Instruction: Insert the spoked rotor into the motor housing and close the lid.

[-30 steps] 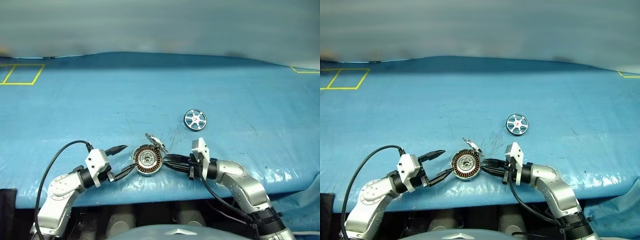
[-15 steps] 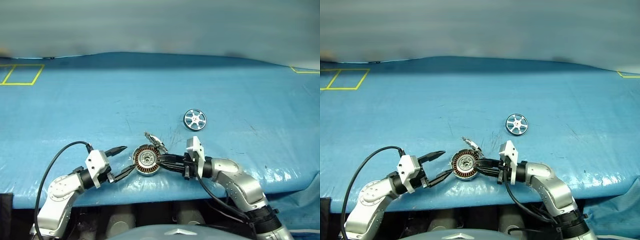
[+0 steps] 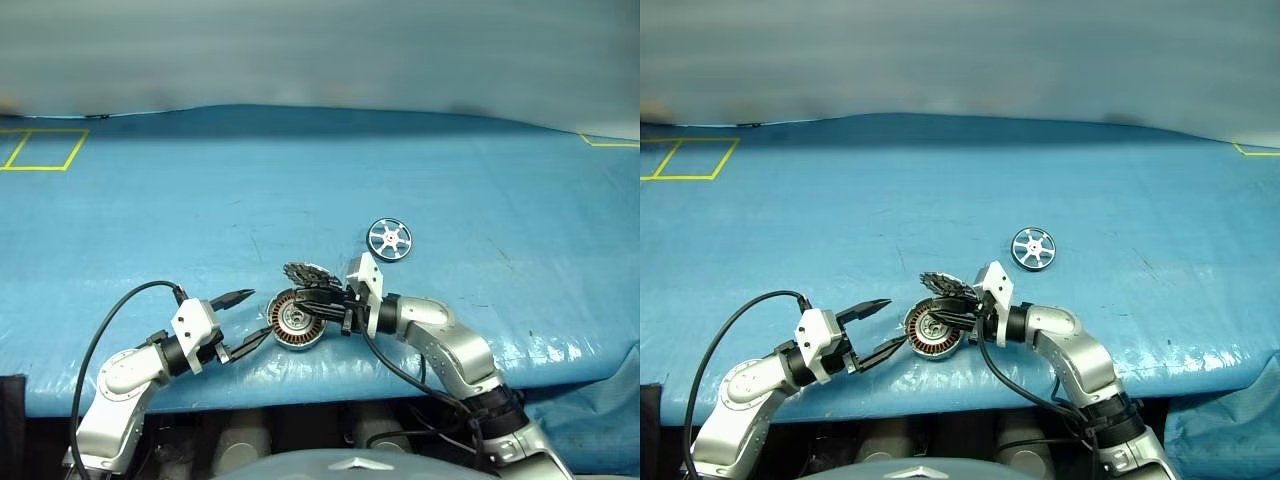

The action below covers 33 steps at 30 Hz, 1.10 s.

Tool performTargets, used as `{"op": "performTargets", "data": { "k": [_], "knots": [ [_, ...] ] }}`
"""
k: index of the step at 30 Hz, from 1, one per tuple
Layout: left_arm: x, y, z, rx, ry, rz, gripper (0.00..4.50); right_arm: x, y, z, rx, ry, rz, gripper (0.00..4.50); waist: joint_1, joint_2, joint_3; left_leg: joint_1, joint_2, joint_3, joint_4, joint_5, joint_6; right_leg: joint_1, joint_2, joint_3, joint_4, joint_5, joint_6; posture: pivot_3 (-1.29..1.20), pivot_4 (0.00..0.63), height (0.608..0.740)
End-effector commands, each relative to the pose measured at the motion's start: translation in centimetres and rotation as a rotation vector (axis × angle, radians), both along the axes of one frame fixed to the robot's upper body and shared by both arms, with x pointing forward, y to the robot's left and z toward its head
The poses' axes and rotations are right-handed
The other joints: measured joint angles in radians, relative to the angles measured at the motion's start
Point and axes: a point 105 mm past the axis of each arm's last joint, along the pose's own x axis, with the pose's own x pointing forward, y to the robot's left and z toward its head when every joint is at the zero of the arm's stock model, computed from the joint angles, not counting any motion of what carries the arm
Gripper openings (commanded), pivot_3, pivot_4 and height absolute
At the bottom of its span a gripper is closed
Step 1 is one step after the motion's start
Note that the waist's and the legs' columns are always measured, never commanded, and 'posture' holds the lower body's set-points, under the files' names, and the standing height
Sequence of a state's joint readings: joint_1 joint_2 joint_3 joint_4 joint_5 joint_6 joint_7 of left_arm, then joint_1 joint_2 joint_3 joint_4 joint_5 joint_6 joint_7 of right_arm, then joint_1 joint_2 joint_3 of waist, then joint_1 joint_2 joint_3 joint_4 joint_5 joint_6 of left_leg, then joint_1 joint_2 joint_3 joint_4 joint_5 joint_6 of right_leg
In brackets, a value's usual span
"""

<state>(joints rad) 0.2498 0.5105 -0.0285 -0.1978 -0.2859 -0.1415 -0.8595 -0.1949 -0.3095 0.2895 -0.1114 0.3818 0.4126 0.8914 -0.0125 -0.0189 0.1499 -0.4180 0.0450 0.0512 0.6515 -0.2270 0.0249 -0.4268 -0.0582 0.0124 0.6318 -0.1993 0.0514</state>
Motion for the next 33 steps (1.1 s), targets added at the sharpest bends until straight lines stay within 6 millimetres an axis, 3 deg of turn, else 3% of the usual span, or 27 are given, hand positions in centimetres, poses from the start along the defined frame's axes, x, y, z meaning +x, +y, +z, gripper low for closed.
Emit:
{"op": "performTargets", "data": {
  "k": [1, 10, 18, 22, 33],
  "knots": [
    [0.2, 0.1, 0.6, -0.003, -0.04, 0.015, 3.69, 0.8, 0.5, 1.4, 0.0, -0.093, 0.009, 0.66, 0.0, 0.0, 0.0, 0.0, 0.0, 0.0, 0.0, 0.0, 0.0, 0.0, 0.0, 0.0, 0.0, 0.0, 0.0, 0.0, 0.15, 0.74],
    [0.2, -0.1, 0.4, -0.007, -0.04, 0.025, 3.69, 2.4, 1.0, 2.1, -0.062, -0.2, 0.02, 0.66, 0.001, 0.0, 0.0, 0.0, 0.0, 0.002, 0.0, 0.0, 0.0, 0.001, 0.001, 0.0, 0.001, 0.0, 0.0, 0.0, 0.15, 0.74],
    [0.3, 0.0, 0.1, -0.016, -0.04, 0.031, 3.69, -0.3, 1.0, 2.6, -0.044, -0.181, 0.116, 0.66, 0.001, 0.0, 0.0, 0.0, 0.0, 0.002, 0.0, 0.0, 0.0, 0.001, 0.001, 0.0, 0.002, 0.0, 0.0, 0.0, 0.15, 0.74],
    [0.4, 0.1, 0.0, -0.017, -0.038, 0.026, 3.69, -1.8, 0.7, 1.9, -0.063, -0.139, 0.137, 0.66, 0.001, 0.0, 0.0, 0.0, 0.0, 0.002, 0.0, 0.0, 0.0, 0.001, 0.0, 0.0, 0.002, 0.0, 0.0, 0.0, 0.15, 0.74],
    [0.2, 0.2, -0.5, -0.01, -0.019, 0.011, 3.69, -1.3, 0.3, -0.2, -0.135, -0.121, 0.07, 0.66, 0.001, 0.0, 0.0, 0.0, 0.0, 0.002, 0.001, 0.0, 0.0, 0.0, 0.0, 0.0, 0.003, -0.001, 0.002, 0.0, 0.15, 0.74]
  ]
}}
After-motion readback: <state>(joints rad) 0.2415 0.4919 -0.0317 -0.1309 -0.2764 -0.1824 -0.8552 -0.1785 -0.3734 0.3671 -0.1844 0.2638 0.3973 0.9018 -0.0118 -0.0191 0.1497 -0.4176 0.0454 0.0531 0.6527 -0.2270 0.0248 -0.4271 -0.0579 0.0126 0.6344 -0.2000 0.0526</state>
